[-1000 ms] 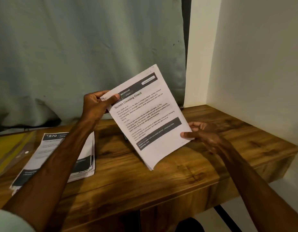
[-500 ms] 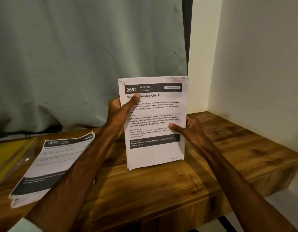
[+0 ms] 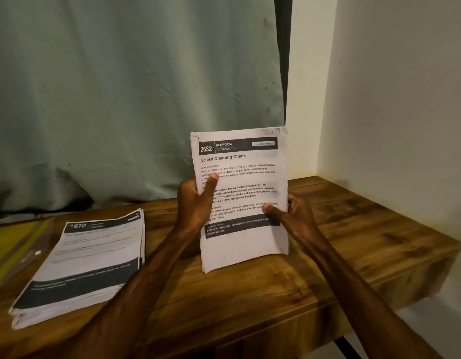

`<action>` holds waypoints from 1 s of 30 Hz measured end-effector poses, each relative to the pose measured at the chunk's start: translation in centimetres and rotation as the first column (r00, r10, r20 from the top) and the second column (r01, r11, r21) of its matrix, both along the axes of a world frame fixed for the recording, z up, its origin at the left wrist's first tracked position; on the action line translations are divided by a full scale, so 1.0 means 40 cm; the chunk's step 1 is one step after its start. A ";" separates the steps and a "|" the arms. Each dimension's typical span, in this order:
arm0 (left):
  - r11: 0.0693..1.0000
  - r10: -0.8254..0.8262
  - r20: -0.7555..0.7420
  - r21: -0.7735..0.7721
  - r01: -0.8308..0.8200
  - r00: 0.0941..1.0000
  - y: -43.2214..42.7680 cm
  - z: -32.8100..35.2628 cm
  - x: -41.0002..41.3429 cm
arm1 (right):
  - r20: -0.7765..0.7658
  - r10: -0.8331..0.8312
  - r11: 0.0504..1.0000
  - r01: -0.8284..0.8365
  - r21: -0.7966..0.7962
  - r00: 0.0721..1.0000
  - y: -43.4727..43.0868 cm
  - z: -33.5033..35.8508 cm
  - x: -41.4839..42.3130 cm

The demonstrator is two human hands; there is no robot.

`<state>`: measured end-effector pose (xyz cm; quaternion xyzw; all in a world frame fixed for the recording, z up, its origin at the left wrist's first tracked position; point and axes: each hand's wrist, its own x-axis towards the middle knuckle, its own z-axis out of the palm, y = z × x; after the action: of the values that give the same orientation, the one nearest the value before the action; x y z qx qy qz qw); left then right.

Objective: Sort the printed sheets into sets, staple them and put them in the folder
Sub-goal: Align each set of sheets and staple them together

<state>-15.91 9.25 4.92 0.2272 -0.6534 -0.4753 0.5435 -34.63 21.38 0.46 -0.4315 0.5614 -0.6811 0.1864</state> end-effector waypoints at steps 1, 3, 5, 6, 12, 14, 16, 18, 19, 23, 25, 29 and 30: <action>1.000 0.008 0.004 -0.013 -0.008 1.000 0.000 0.012 0.000 | -0.033 0.000 1.000 0.000 -0.008 0.999 0.000 0.024 -0.001; 0.999 -0.003 0.032 -0.041 0.004 0.999 0.006 0.037 0.002 | -0.071 -0.020 0.998 0.016 -0.057 0.997 -0.006 0.082 -0.016; 0.999 -0.044 0.072 -0.015 0.045 0.996 0.024 0.043 0.003 | -0.081 -0.087 0.990 0.078 -0.116 0.993 -0.013 0.141 -0.032; 0.996 -0.082 0.073 0.041 0.080 0.994 0.037 0.037 0.004 | -0.096 -0.138 0.982 0.124 -0.141 0.986 -0.019 0.166 -0.040; 0.907 -0.326 0.073 0.305 0.290 0.943 0.075 -0.023 0.005 | -0.294 -0.190 0.980 0.197 -0.007 0.937 -0.052 0.275 -0.082; 0.854 -0.443 0.136 0.364 0.371 0.886 0.076 -0.034 0.015 | -0.388 -0.058 0.987 0.112 0.119 0.920 -0.058 0.293 -0.108; 0.813 -0.498 0.144 0.420 0.403 0.855 0.052 -0.040 0.029 | -0.499 0.048 0.971 0.077 0.227 0.865 -0.070 0.300 -0.130; 0.825 -0.464 0.143 0.429 0.367 0.875 0.008 -0.046 0.046 | -0.587 0.132 0.939 0.089 0.332 0.799 -0.097 0.289 -0.136; 0.850 -0.421 0.153 0.412 0.329 0.894 -0.014 -0.048 0.050 | -0.619 0.184 0.922 0.084 0.378 0.763 -0.107 0.280 -0.130; 0.959 -0.212 0.290 0.247 0.141 0.933 -0.078 -0.094 0.015 | -0.604 0.368 0.860 -0.011 0.511 0.707 -0.185 0.167 -0.077; 0.984 -0.136 0.333 0.157 0.087 0.933 -0.102 -0.122 -0.007 | -0.599 0.411 0.852 -0.055 0.521 0.688 -0.219 0.095 -0.037; 0.995 -0.052 0.450 -0.054 0.085 0.891 -0.143 -0.166 -0.014 | -0.591 0.393 0.874 -0.086 0.478 0.705 -0.249 0.003 0.003; 0.993 -0.019 0.460 -0.091 0.068 0.888 -0.155 -0.182 -0.014 | -0.576 0.395 0.876 -0.105 0.470 0.716 -0.253 -0.013 0.005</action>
<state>-16.45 3.05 -2.37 0.2893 -0.7922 -0.3854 0.3746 -34.44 11.25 -0.08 -0.6677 0.6531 -0.3218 0.1550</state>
